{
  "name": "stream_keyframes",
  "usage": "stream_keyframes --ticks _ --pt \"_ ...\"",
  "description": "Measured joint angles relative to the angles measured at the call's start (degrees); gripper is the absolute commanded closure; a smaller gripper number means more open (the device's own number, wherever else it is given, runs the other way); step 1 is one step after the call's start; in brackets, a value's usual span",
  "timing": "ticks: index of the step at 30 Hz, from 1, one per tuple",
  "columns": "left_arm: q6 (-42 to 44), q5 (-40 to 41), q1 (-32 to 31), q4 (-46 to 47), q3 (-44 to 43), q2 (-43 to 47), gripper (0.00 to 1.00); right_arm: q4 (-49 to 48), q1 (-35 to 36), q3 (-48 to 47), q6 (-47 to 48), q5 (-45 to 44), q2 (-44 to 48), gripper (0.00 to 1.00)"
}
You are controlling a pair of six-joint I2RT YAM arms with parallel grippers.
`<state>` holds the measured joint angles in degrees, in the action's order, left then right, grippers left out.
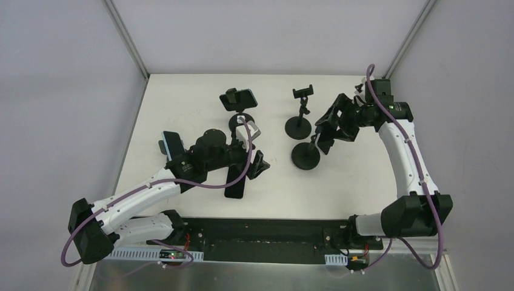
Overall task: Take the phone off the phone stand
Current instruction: Pick up the phone stand with the phone at the center of the board.
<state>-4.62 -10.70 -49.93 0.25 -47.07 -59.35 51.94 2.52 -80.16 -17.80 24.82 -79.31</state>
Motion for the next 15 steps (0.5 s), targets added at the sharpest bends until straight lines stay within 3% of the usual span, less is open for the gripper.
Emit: stream_keyframes --ticks 8,15 --pt "4.7 -6.4 -0.7 4.3 1.1 3.7 0.15 0.8 7.7 -2.6 0.0 9.1 6.2 1.0" --pt "11.7 -8.3 -6.0 7.3 1.6 4.3 0.19 -0.2 15.3 -2.9 -4.9 11.7 6.6 1.0"
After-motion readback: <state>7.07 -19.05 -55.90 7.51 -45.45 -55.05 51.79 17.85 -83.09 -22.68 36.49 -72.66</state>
